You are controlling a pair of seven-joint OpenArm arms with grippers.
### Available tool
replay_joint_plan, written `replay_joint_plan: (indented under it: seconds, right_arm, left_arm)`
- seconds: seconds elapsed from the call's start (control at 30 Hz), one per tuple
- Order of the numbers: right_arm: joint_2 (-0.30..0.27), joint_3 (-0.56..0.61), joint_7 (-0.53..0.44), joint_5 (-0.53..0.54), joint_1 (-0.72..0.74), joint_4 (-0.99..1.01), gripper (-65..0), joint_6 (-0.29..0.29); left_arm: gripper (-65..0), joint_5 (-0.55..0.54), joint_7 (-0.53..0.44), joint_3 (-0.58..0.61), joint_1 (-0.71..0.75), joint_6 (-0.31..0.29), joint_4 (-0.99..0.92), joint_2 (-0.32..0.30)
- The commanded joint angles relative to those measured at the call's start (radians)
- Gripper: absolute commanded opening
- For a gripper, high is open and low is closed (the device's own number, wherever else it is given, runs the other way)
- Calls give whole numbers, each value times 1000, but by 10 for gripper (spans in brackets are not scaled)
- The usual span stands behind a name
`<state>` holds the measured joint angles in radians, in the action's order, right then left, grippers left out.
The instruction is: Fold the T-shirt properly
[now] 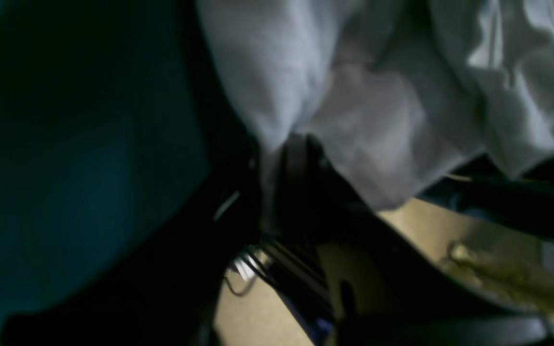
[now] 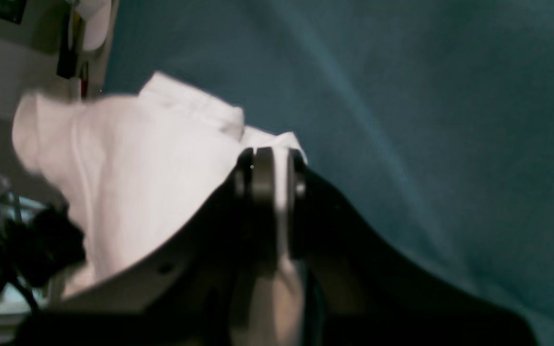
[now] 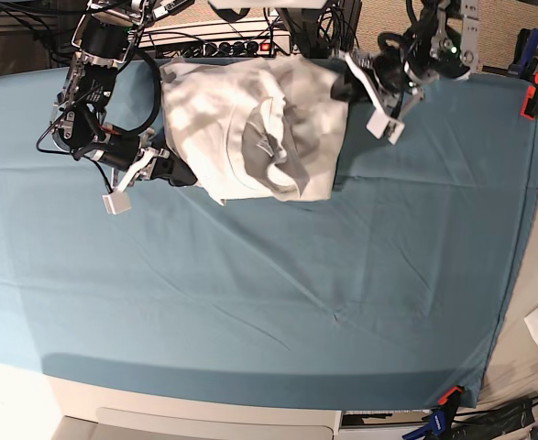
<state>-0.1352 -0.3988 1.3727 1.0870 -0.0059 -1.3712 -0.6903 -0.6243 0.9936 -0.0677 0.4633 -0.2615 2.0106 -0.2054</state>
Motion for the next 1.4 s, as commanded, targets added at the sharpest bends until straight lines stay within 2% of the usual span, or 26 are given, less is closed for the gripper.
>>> replay_joint_plan:
  seconds: [0.0, 0.13, 0.33, 0.57, 0.83, 1.17, 1.37]
  right_arm:
    - [7, 0, 15, 20, -11, -19, -650, 1]
    - [36, 0, 16, 23, -68, -94, -650, 1]
    - [80, 0, 13, 2, -189, -340, -650, -2]
    - [117, 0, -12, -15, -348, -542, -650, -8]
    - [167, 0, -21, -3, -435, -566, -650, -8]
    - [238, 0, -49, -3, -435, -566, -650, -8]
    - [268, 0, -61, -4, -435, -566, -650, -8]
  left_arm:
    - [-650, -14, -26, -3, -16, -4, 15, -3]
    - [-650, 3, -47, -3, -59, -4, 15, -3]
    - [-650, 19, -67, -2, -132, 3, -6, -11]
    - [-650, 19, -71, 80, -276, 3, -157, -11]
    - [-650, 43, -71, 226, -480, 3, -296, -5]
    - [-650, 45, -75, 303, -662, 4, -381, -2]
    - [-650, 22, -76, 308, -728, 2, -481, 55]
